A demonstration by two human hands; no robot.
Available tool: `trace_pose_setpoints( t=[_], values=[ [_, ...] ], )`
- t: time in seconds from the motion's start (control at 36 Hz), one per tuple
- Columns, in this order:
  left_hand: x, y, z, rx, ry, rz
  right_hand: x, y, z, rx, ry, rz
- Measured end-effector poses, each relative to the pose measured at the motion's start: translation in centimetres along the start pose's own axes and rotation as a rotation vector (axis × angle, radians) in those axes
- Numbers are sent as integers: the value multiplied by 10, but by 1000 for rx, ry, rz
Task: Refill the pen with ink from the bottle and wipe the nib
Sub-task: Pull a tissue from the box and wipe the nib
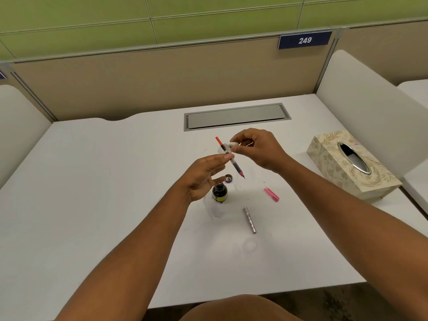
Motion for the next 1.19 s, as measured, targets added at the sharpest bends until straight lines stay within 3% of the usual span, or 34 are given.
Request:
trace_pose_setpoints(
  t=[0.22,0.56,0.92,1.19],
  values=[
    [-5,4,-6,124,-106,-68,1,-2,4,-38,16,26],
    [-7,7,1,81,-69,-149,6,-3,-4,-114,-72,42],
    [-7,12,-2,-67,-84,-111,10,-9,-16,-212,-185,224],
    [-10,13,7,-122,-43,-140,0,-8,0,-1,-166,120]
  ],
)
Point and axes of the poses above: each hand's wrist, its own x-axis away from the middle knuckle, its own y-axis out of the back of the hand, z = x × y, the point moved 8 cm from there along -x, towards the middle knuckle, and after that the axes turned 6 degrees about y, right-handed, at the moved point
